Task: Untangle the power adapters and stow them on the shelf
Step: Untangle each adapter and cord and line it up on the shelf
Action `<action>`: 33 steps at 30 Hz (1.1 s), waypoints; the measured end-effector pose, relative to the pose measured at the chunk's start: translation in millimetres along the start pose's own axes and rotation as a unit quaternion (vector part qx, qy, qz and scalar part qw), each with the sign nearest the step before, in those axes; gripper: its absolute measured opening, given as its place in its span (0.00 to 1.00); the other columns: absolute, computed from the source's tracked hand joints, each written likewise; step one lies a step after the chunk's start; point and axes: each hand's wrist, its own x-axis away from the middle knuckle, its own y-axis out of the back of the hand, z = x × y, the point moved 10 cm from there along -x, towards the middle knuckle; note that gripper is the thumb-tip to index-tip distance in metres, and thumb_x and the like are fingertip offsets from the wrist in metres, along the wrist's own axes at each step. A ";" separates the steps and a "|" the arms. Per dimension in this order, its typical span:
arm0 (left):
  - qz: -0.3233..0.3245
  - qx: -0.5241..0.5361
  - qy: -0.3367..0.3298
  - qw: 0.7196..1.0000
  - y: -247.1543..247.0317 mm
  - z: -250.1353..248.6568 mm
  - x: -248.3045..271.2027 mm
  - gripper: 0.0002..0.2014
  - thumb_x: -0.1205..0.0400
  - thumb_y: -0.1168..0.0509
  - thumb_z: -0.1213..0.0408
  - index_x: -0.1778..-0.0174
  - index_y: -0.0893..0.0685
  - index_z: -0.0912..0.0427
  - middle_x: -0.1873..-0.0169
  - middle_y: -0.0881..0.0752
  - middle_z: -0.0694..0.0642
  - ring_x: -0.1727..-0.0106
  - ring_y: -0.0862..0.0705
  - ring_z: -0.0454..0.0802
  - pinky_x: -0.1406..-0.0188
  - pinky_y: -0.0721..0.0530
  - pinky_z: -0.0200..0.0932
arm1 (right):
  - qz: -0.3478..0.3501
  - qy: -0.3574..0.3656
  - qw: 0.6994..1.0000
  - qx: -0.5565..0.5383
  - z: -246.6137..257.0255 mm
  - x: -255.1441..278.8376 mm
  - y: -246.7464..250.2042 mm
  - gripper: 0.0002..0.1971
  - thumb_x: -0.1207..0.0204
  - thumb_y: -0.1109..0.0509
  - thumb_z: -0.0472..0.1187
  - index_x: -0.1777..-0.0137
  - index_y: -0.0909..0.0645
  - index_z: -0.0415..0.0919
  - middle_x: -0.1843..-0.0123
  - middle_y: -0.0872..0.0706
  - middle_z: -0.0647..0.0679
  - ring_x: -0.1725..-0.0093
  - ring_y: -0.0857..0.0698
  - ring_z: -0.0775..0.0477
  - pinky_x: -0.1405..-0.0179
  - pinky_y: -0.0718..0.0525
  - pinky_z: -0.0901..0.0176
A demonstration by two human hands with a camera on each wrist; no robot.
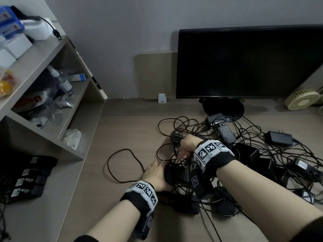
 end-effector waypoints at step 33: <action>-0.252 0.491 0.052 0.832 113.9 90.1 48.8 0.12 0.22 0.30 0.58 0.46 0.17 0.59 0.52 0.14 0.56 0.51 0.14 0.52 0.53 0.14 0.46 | -0.095 0.117 0.951 -0.269 41.0 12.3 -15.8 0.12 0.23 0.35 0.40 0.68 0.24 0.39 0.83 0.20 0.46 0.88 0.26 0.54 0.87 0.32 0.71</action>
